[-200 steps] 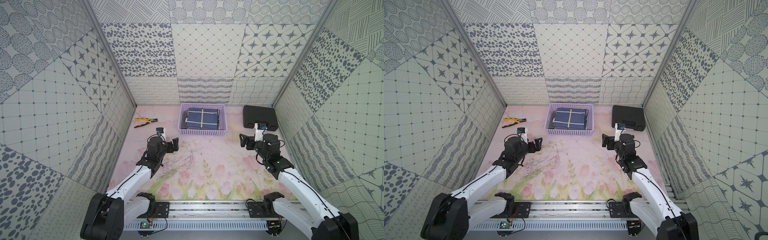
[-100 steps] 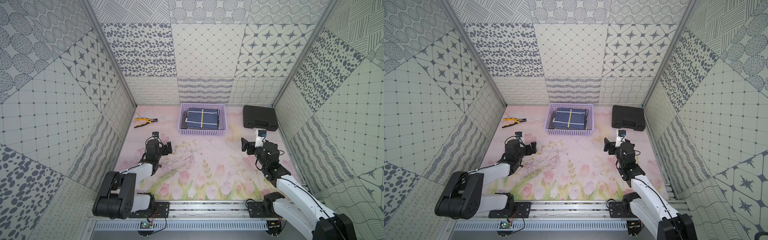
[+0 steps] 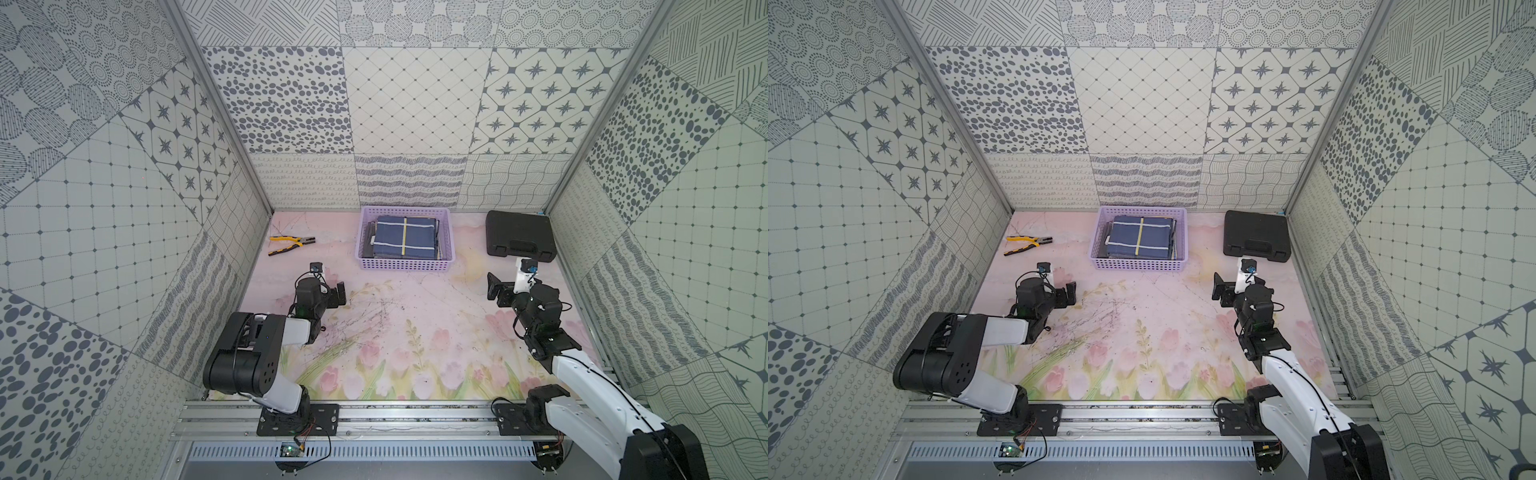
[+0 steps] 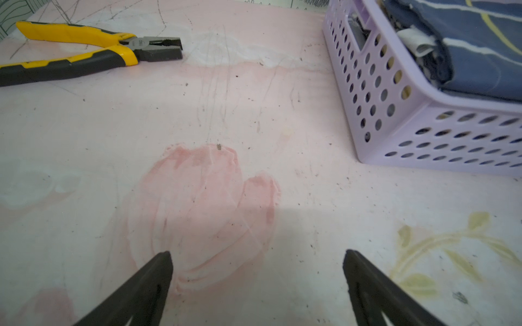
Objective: Put the folded pillowcase in the basket
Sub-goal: Reset both arms
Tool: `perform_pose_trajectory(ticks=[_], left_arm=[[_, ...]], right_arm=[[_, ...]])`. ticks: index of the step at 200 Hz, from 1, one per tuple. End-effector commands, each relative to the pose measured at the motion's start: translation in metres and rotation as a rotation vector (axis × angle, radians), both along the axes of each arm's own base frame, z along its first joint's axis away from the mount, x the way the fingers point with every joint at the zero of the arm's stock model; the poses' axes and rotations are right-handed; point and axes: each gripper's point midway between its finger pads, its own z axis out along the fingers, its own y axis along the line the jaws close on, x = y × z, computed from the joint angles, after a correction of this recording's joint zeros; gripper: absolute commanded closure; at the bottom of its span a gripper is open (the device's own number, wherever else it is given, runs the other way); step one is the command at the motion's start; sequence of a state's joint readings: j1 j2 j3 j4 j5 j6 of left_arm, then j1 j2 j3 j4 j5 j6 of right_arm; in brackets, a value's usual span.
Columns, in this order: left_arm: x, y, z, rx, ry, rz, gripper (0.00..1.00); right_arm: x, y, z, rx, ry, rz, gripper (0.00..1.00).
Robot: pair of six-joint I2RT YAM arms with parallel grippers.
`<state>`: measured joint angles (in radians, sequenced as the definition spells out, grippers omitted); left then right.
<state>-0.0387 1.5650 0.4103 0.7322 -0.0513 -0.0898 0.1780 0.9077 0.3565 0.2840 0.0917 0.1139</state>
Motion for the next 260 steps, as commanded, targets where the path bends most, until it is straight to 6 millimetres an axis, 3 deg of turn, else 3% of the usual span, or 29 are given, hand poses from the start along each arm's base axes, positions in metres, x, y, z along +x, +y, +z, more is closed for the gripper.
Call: perform_pose_trajectory(ticks=[1, 40, 87, 130, 161, 260], left_arm=[[0.012, -0.002, 0.021, 0.012, -0.091, -0.029, 0.01], [0.012, -0.002, 0.021, 0.011, -0.093, -0.029, 0.01], [0.012, -0.002, 0.022, 0.013, -0.098, -0.030, 0.01], [0.013, -0.002, 0.021, 0.012, -0.097, -0.030, 0.01], [0.012, -0.002, 0.021, 0.013, -0.097, -0.030, 0.01], [0.013, -0.002, 0.021, 0.010, -0.095, -0.029, 0.01]], right_arm=[[0.011, -0.001, 0.007, -0.018, -0.040, 0.023, 0.04], [0.030, -0.022, -0.006, -0.002, -0.038, -0.004, 0.03], [0.054, -0.037, -0.043, 0.003, -0.029, -0.026, 0.03], [0.065, -0.036, -0.071, -0.001, -0.003, -0.006, 0.04], [0.075, -0.032, -0.074, -0.034, 0.028, -0.010, 0.03], [0.075, -0.031, -0.075, -0.050, 0.045, -0.008, 0.04]])
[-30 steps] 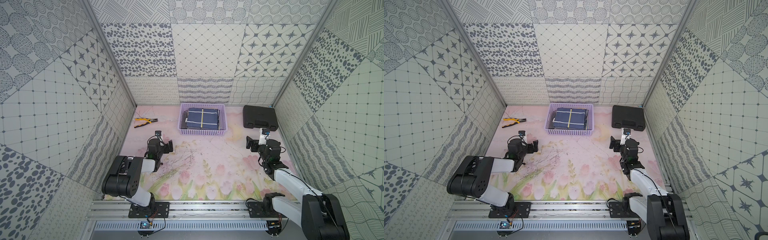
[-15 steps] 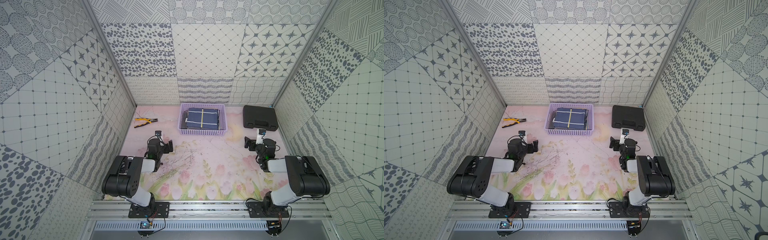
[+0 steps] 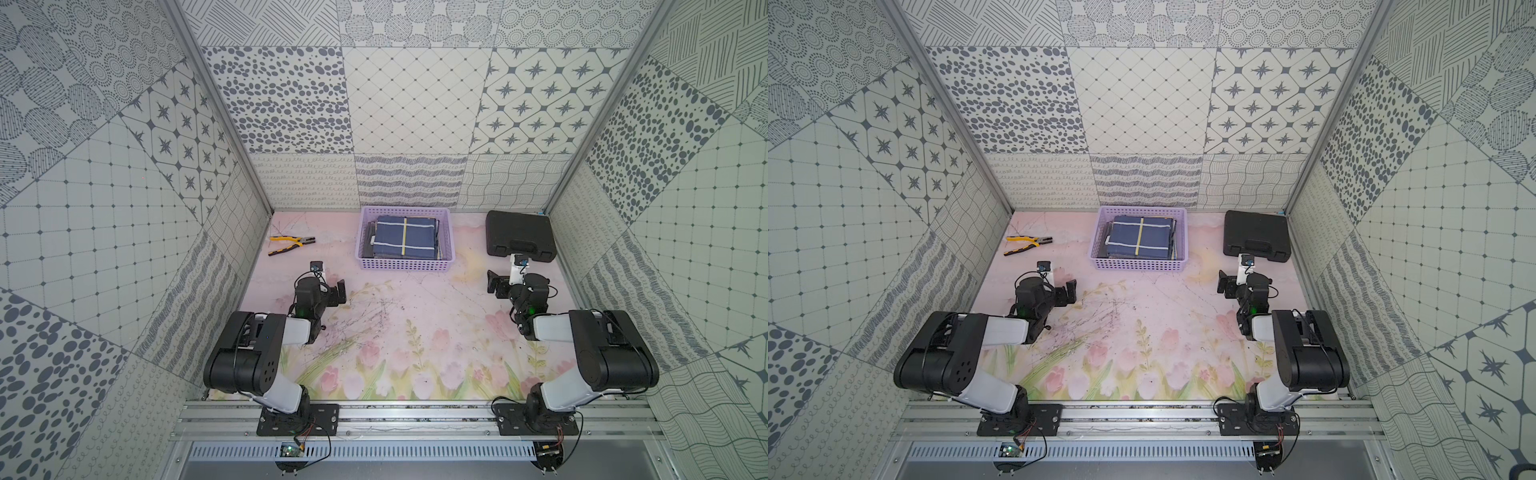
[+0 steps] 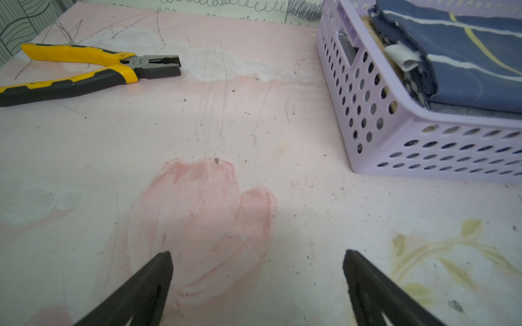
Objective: Put the folded pillowcase in the basket
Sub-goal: Reset both arms
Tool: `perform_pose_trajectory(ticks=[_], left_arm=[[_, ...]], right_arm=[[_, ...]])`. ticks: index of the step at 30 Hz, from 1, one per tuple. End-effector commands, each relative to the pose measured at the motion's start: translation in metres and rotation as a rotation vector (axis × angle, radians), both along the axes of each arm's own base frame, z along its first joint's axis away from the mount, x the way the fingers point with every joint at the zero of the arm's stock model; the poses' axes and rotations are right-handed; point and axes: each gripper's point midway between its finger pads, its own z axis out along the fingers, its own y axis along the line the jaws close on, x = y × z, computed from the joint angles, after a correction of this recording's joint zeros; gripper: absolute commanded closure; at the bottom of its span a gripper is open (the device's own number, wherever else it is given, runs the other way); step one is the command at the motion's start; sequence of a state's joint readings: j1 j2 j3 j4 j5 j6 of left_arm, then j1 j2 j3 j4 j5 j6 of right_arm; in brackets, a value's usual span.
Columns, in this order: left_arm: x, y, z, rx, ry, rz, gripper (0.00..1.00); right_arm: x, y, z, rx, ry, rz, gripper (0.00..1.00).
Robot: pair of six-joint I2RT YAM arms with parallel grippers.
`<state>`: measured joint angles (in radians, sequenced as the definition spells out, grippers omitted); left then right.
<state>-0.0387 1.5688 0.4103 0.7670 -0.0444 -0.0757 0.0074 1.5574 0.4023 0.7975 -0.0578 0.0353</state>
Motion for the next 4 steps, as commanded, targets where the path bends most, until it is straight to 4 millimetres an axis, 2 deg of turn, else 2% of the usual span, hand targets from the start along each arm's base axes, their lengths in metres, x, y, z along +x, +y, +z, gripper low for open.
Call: perform_pose_trajectory(ticks=[1, 4], left_arm=[[0.0088, -0.0002, 0.0152, 0.002, -0.064, -0.016, 0.01], [0.0084, -0.0004, 0.0149, 0.003, -0.064, -0.017, 0.01]], right_arm=[[0.0063, 0.0000, 0.0128, -0.013, -0.044, -0.003, 0.04], [0.0061, 0.0005, 0.0126, -0.013, -0.043, -0.002, 0.04]])
